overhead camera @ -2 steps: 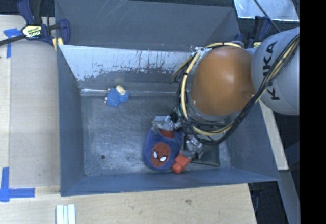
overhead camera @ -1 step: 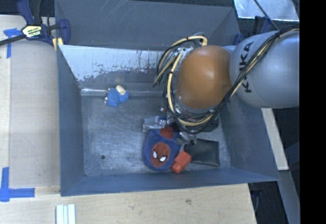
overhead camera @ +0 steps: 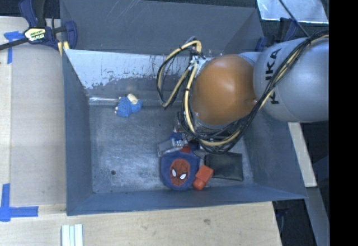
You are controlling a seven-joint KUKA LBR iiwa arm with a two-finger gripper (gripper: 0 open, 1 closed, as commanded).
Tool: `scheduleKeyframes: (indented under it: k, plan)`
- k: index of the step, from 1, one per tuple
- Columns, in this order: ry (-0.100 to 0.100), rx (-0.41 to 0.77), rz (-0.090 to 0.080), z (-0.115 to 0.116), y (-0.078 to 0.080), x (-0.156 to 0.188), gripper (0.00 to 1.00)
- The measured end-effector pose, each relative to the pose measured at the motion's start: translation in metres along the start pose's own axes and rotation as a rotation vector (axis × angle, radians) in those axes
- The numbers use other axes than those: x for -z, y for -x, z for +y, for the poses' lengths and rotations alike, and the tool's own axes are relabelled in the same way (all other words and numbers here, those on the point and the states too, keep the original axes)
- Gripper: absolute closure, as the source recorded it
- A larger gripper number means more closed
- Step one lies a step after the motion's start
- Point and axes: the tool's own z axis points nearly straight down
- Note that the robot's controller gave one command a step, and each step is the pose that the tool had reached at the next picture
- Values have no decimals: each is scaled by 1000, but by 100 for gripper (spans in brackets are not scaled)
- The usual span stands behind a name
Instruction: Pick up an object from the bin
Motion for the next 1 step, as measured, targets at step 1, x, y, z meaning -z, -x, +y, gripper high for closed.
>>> scheduleKeyframes:
  k: [1]
  plan:
    - [-3,-2,-4,-1,2,2,100]
